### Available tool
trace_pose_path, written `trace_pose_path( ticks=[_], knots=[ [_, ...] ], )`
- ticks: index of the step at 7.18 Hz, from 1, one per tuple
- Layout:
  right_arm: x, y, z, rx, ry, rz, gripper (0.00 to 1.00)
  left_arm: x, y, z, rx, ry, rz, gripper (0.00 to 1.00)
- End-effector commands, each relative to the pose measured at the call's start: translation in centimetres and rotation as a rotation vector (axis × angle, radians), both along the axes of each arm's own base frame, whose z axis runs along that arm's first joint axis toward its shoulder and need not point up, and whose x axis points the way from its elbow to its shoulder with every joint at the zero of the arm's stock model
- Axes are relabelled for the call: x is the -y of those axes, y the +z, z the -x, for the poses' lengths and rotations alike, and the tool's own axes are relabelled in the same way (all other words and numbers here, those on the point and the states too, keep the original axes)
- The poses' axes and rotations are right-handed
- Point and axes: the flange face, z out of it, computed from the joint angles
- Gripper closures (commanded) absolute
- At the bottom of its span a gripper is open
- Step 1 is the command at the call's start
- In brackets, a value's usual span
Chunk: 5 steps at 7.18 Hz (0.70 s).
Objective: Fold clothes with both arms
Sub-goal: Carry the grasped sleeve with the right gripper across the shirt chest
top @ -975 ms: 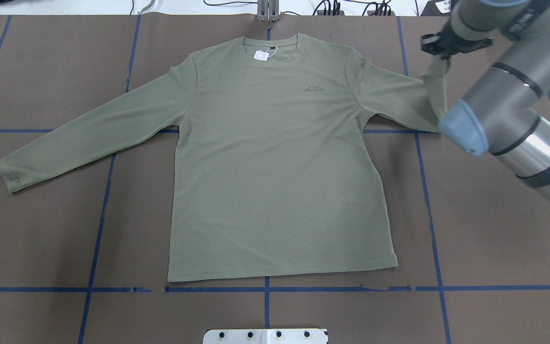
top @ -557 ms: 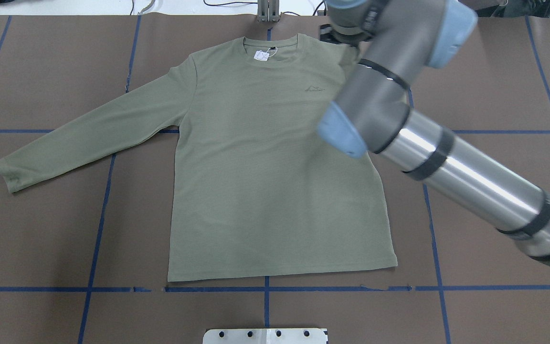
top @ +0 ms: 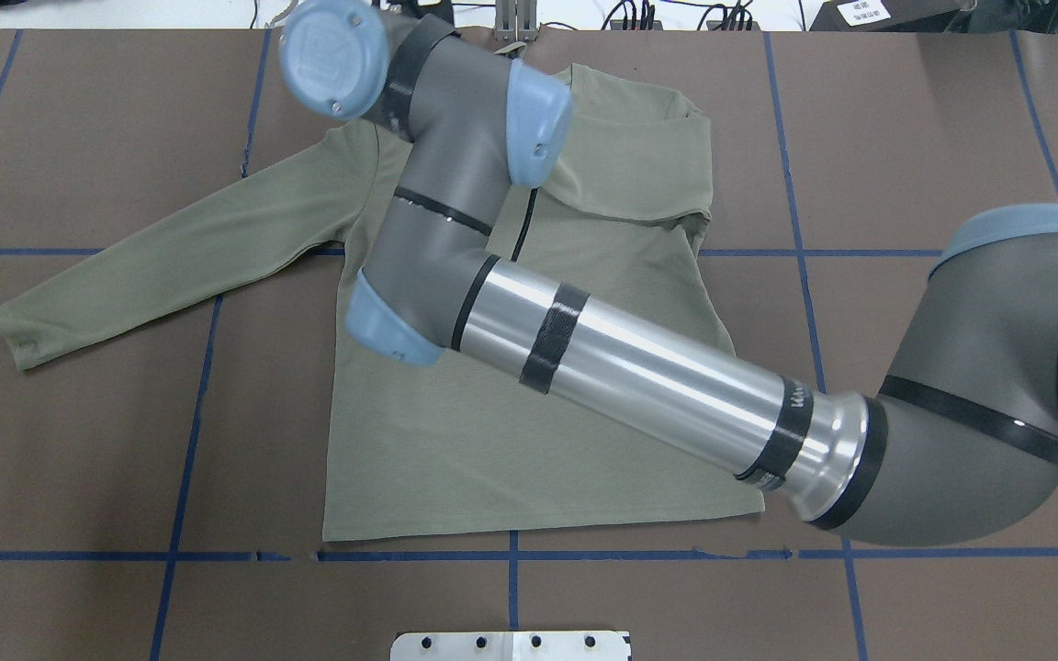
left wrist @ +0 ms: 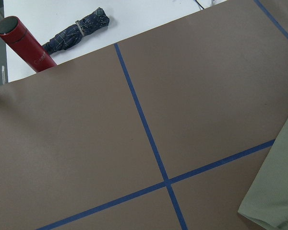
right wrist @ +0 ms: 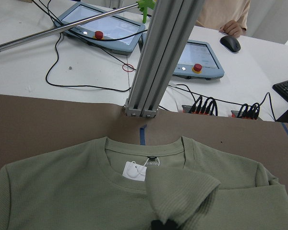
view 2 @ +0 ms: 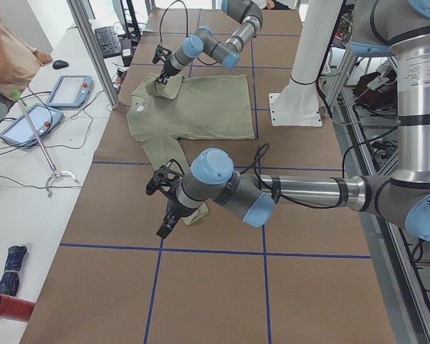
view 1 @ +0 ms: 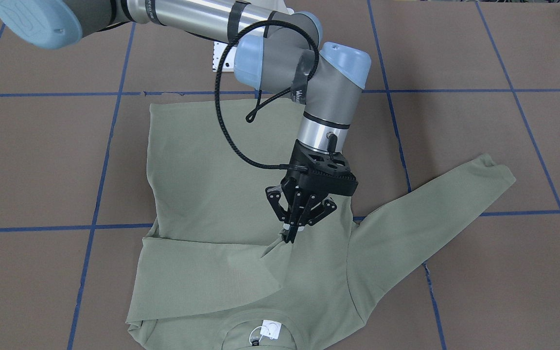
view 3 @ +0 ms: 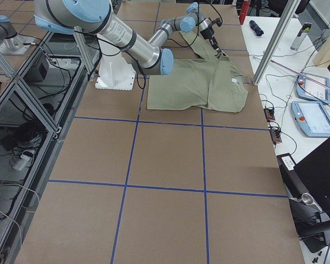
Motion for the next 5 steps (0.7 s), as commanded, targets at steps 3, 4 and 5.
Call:
trace_pose_path(
  ticks=[3,4,5],
  knots=[
    [-3.5,-2.1,7.1,0.021,0.070,-0.066,0.30,0.0,1.4,0.0,-0.002,0.000,0.026,0.00],
    [-3.5,-4.4,6.7,0.052,0.065,-0.065,0.24,0.0,1.4,0.0,-0.002,0.000,0.026,0.00],
    [-2.5,-5.7,5.7,0.083,0.051,-0.037,0.21,0.0,1.5,0.0,-0.003,-0.001,0.030,0.00]
  ],
)
